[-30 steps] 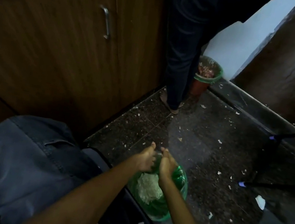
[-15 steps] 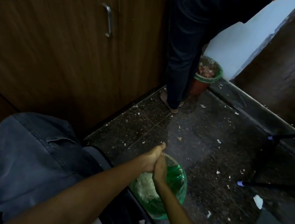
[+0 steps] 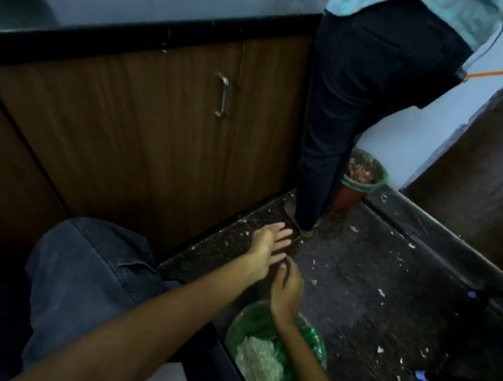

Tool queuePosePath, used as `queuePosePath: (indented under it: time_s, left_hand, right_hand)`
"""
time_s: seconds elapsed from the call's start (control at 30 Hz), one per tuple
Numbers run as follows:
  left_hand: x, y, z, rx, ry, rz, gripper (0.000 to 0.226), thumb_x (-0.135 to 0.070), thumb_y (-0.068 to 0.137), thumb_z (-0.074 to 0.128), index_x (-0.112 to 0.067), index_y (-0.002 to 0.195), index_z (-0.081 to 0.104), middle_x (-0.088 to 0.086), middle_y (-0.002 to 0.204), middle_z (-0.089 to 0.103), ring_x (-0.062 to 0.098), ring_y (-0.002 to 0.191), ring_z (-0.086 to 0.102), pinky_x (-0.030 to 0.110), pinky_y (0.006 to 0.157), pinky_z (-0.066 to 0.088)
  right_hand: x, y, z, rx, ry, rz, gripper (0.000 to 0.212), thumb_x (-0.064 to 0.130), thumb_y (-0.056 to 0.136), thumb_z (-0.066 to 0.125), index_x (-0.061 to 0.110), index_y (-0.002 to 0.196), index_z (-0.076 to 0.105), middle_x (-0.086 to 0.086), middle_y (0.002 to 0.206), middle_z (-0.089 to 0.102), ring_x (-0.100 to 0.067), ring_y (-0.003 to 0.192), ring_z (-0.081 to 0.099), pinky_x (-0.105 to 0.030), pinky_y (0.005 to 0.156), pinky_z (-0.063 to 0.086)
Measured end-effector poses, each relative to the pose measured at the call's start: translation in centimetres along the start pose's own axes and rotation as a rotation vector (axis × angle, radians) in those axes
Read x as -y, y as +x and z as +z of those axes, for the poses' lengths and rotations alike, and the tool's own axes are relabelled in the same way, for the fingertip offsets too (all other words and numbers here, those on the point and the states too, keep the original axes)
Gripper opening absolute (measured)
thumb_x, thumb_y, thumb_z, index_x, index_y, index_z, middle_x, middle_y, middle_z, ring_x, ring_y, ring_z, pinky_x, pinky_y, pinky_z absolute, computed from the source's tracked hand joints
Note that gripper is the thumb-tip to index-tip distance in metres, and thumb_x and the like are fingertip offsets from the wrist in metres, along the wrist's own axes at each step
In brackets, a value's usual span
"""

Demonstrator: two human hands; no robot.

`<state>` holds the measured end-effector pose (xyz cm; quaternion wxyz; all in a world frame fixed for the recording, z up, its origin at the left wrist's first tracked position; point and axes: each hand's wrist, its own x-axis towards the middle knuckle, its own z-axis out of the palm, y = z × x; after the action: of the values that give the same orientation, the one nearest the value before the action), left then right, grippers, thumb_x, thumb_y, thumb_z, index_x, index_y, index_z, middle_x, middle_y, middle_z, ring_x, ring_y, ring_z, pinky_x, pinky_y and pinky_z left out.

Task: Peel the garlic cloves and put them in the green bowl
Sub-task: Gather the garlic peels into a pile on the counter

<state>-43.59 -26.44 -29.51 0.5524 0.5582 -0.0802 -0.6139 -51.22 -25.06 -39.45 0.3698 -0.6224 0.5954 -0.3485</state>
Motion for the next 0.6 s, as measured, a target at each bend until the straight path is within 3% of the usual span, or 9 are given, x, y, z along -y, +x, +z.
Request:
queuePosePath:
  time_s: [0.07,0.17,0.3,0.47,0.6]
  left_hand:
    - [-2.9,-1.3,-0.1,-0.03,0.036,0.173,0.033,-0.016,0.099,0.036,-0.007,0.125,0.053,0.01,0.123,0.061,0.023,0.113,0.057,0.033,0.092,0.043]
    - [-6.8,-2.7,-1.0,-0.049,0.005,0.434,0.025,-0.007,0.095,0.042,-0.002,0.109,0.063,0.008,0.1,0.067,0.015,0.091,0.061,0.024,0.082,0.048]
    - [-14.7,-7.4,-4.2,-0.072,0.045,0.816,0.023,-0.006,0.095,0.043,-0.01,0.094,0.066,0.007,0.1,0.067,0.014,0.096,0.062,0.023,0.085,0.05]
    - [-23.0,-14.2,-12.4,-0.321,0.188,1.204,0.025,0.001,0.093,0.041,-0.007,0.095,0.064,0.004,0.094,0.066,0.009,0.09,0.063,0.022,0.084,0.05]
    - [-26.6,-19.9,-19.5,-0.627,0.253,1.327,0.023,-0.002,0.094,0.042,-0.004,0.1,0.064,0.004,0.093,0.066,0.007,0.085,0.062,0.019,0.08,0.05]
  right_hand:
    - [5.0,0.3,-0.3,-0.041,0.063,-0.167,0.046,0.032,0.09,0.032,0.004,0.111,0.062,-0.013,0.107,0.067,-0.029,0.101,0.059,-0.043,0.089,0.047]
    - [13.0,1.0,0.0,-0.12,0.141,-0.398,0.043,0.033,0.092,0.034,0.006,0.111,0.063,-0.007,0.106,0.066,-0.017,0.1,0.055,-0.031,0.086,0.042]
    - [22.9,1.7,2.4,-0.117,0.221,-0.661,0.037,0.028,0.094,0.037,0.008,0.113,0.06,-0.005,0.11,0.064,-0.01,0.103,0.052,-0.022,0.088,0.041]
    - [34.4,-1.6,8.2,0.03,0.358,-0.956,0.037,0.024,0.094,0.037,0.003,0.113,0.06,-0.011,0.113,0.063,-0.01,0.106,0.048,-0.018,0.092,0.035]
    - [41.5,-6.8,13.2,0.215,0.42,-1.107,0.038,0.026,0.093,0.037,0.005,0.116,0.059,-0.01,0.115,0.062,-0.017,0.107,0.052,-0.032,0.093,0.044]
